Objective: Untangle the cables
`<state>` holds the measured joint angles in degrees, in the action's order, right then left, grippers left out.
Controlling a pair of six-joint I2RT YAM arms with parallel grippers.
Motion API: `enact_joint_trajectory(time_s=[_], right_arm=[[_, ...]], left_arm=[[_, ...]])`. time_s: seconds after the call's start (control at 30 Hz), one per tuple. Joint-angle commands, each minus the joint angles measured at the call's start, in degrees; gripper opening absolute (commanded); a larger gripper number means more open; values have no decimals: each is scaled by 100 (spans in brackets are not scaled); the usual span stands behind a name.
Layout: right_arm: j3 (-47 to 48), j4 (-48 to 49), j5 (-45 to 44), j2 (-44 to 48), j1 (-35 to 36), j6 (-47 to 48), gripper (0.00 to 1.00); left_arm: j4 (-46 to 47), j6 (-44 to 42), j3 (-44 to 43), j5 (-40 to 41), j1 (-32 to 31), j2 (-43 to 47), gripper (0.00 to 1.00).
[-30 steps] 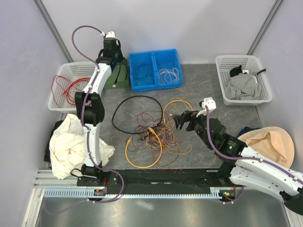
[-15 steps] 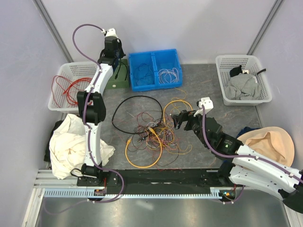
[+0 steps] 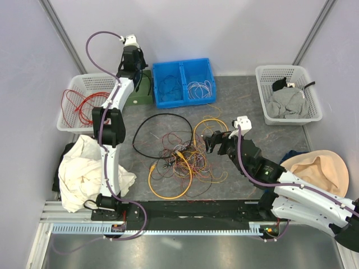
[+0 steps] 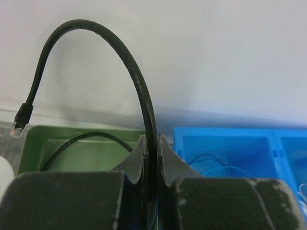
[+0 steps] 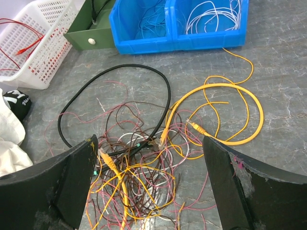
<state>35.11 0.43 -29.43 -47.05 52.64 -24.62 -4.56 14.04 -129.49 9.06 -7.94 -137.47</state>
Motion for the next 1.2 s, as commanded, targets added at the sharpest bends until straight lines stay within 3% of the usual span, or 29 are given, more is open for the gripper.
enact_joint_trajectory(time_s=[0.0, 0.33, 0.57, 0.6, 0.63, 0.7, 0.73, 0.77, 0.8, 1.03, 1.17], right_arm=[[-83, 265, -107, 20, -8, 54, 98], [-84, 309, -54, 2, 0, 28, 98], [-136, 256, -71, 204, 0, 36, 97], [-136, 248, -72, 205, 0, 45, 98], [-136, 247, -80, 205, 9, 63, 97], [-119, 256, -54, 187, 0, 63, 98], [-119, 256, -37, 161, 0, 45, 98], [-119, 265, -36, 135, 0, 45, 98], [-119, 274, -10, 126, 0, 36, 97], [-136, 291, 78, 204, 0, -7, 98], [-171, 326, 165, 266, 0, -25, 98]], left_arm=[[429, 54, 442, 43, 21, -8, 2], [1123, 116, 1996, -9, -190, 721, 2], [1036, 230, 2121, -27, -216, 687, 2], [914, 257, 2086, -1, -208, 678, 7], [869, 292, 2016, 34, -216, 686, 30], [834, 318, 2007, 122, -216, 791, 50], [816, 318, 2015, 148, -216, 853, 64], [799, 292, 2024, 175, -216, 984, 94], [790, 266, 2033, 253, -216, 1063, 100], [684, 134, 2367, 772, -216, 2047, 100], [-85, 457, 2350, 1010, -216, 2645, 100]])
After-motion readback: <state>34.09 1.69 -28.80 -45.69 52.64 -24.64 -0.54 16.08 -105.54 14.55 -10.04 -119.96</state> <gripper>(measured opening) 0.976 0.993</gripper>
